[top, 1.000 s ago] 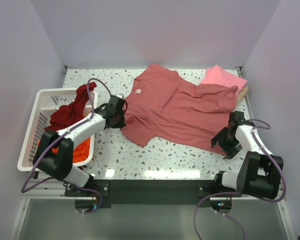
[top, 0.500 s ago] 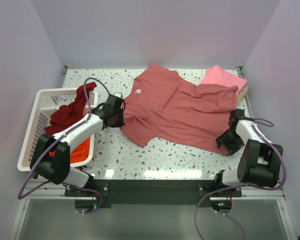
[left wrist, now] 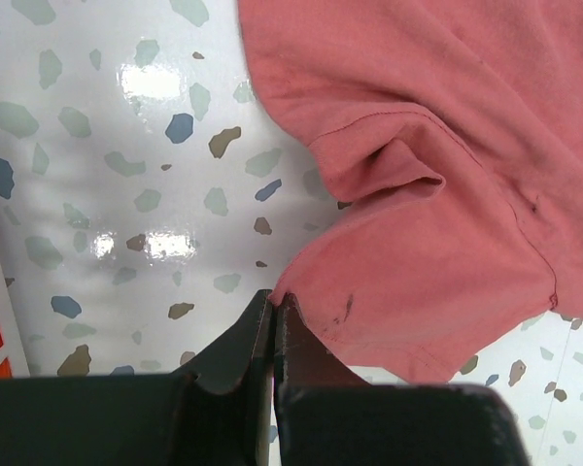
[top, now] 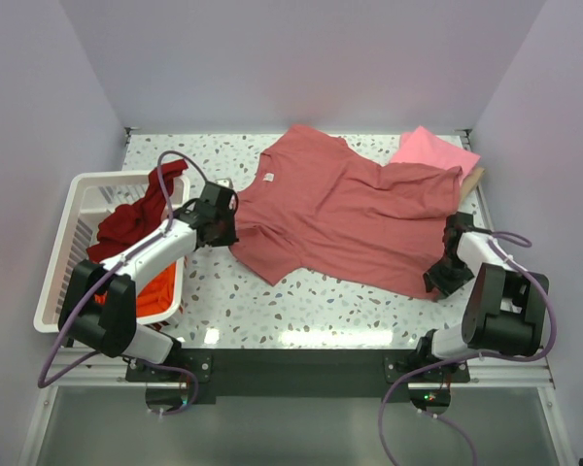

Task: Fold and stack the t-shirts
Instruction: Flatten the tshirt out

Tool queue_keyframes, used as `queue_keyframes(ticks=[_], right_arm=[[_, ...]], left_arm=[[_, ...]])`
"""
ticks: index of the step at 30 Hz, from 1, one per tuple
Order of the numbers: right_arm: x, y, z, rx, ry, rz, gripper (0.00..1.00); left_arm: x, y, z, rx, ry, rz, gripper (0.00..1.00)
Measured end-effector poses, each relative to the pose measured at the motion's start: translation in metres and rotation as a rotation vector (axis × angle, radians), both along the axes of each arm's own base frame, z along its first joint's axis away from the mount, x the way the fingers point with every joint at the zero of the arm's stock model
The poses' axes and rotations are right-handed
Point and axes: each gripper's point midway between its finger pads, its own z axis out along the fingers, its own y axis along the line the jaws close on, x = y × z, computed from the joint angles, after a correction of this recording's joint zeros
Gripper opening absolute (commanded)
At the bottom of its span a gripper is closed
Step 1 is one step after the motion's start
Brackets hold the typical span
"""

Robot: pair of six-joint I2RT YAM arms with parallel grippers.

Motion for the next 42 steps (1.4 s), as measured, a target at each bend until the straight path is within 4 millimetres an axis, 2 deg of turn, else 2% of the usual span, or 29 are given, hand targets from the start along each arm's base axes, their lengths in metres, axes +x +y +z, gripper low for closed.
queue_keyframes(ticks=[2,7,11,16,18,20,24,27,31,36,40,42], right_arm=[[0.002,0.001,-0.001,0.005,-0.009,-0.006,0.27],[0.006,0.003,-0.003,0.014,-0.028,-0.016,0.16],[0.006,0.003,-0.003,0.015,-0.027,-0.015,0.0],[0.005,0.0,0.002,0.005,-0.017,-0.001,0.0],[0.007,-0.001,0.011,0.001,-0.024,0.008,0.0],[0.016,-0.004,0.026,-0.009,-0.058,0.02,0.0],[0.046,-0.012,0.072,-0.05,-0.2,0.054,0.0],[0.054,-0.014,0.102,-0.077,-0.28,0.09,0.0],[0.046,-0.014,0.131,-0.103,-0.329,0.146,0.0],[0.02,-0.006,0.163,-0.116,-0.372,0.218,0.0],[0.004,-0.003,0.211,-0.161,-0.463,0.256,0.0],[-0.001,-0.003,0.244,-0.195,-0.525,0.271,0.0]], left_arm=[[0.0,0.001,0.0,0.0,0.004,0.002,0.0],[-0.001,0.004,-0.001,0.001,0.012,0.004,0.0],[-0.002,0.005,-0.001,0.001,0.02,0.001,0.0],[0.001,0.009,0.007,-0.002,0.025,0.008,0.0],[0.005,0.01,0.015,-0.009,0.014,0.014,0.0],[0.008,0.01,0.027,-0.018,-0.005,0.018,0.0],[0.01,0.008,0.055,-0.046,-0.053,0.02,0.0],[0.007,0.006,0.079,-0.087,-0.09,0.025,0.0],[-0.006,0.005,0.112,-0.145,-0.135,0.032,0.0],[-0.021,0.004,0.156,-0.222,-0.195,0.046,0.0],[-0.032,0.001,0.197,-0.302,-0.254,0.051,0.0],[-0.035,-0.001,0.223,-0.342,-0.303,0.048,0.0]])
